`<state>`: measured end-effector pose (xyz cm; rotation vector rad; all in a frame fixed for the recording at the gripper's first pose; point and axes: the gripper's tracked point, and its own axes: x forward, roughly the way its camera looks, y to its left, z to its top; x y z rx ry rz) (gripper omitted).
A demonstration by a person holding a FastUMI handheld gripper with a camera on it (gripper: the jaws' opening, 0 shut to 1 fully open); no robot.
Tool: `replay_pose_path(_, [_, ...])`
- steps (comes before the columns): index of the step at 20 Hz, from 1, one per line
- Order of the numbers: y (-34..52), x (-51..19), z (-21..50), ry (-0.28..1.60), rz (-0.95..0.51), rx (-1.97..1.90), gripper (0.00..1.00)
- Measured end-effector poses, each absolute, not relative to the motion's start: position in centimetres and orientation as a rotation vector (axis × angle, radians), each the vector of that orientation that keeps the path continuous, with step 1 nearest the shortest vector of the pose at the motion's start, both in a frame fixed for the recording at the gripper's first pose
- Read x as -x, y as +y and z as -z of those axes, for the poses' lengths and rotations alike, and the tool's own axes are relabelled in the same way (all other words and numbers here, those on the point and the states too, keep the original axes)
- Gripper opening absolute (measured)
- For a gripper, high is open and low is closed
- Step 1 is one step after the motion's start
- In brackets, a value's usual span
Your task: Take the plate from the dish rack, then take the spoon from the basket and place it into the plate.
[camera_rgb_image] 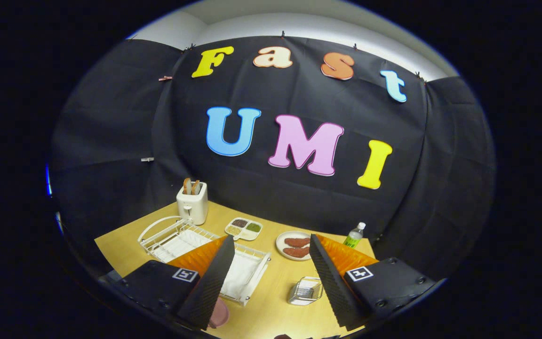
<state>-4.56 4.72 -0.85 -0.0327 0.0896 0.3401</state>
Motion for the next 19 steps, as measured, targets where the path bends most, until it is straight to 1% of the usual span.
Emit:
replay_pose_path(7, [2.2,5.3,-4.0,-0.034,-0.269,-0.012,0.98])
replay_pose_path(19, [1.1,4.7,-3.2,-0.024,-0.243,-0.011,0.98])
